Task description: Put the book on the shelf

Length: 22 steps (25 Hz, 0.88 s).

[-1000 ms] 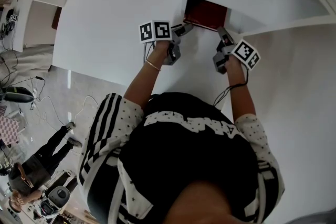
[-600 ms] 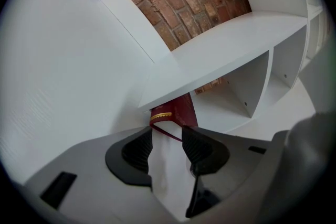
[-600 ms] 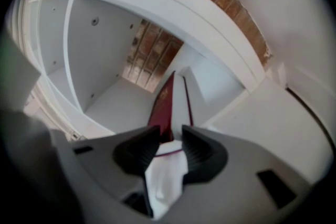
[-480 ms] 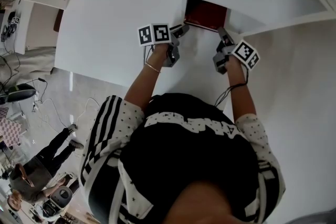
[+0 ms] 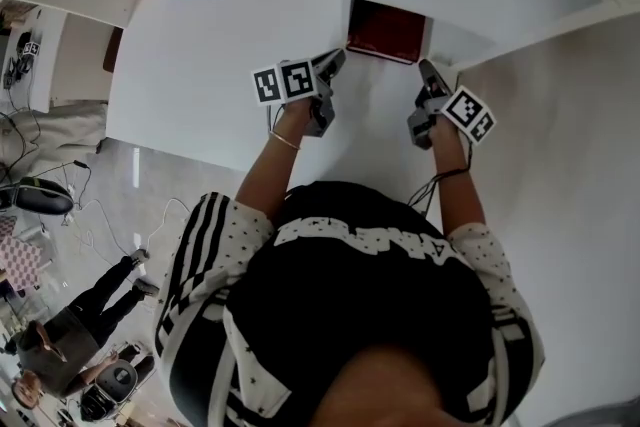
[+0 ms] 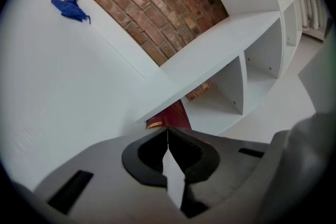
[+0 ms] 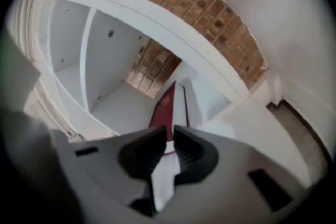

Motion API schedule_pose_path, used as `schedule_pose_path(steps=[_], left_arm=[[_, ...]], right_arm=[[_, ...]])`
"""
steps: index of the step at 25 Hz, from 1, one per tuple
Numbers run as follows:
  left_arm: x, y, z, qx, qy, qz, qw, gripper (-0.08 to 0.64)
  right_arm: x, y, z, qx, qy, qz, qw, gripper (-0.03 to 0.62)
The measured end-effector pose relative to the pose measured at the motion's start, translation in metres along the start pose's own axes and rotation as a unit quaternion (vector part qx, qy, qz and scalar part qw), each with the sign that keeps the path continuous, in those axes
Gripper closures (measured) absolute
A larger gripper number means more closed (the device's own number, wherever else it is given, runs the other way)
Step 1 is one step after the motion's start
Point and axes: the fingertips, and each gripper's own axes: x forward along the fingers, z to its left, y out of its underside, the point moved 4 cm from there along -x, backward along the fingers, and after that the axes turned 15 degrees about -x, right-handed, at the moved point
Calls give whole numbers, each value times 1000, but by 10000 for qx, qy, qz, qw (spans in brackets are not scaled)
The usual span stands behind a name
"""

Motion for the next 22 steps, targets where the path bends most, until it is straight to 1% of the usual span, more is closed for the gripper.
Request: schedule_pose_path(steps=[4,8,11,19,22], left_arm=[[-9,-1,-11,408,64,-98,9991,520],[-19,-1,-24,702,98,-218,9972,520],[-30,4,-34,884,105,-287,9956,520],[-39,4,-46,912,256,-428,9946,520],[-40,3,-47,892,284,-460,9945,520]], right_arm=[[-14,-12,13,-337,-137,-231,9991,548],[-28,-19,29,-832,-222,-271,9959,552],[-43,-20,42,-983,-295,-258,9944,554],[-59,-12,56,-1191,-372,-153,9921,561],[-59,-10,60,-1198,-454,-149,9916,561]])
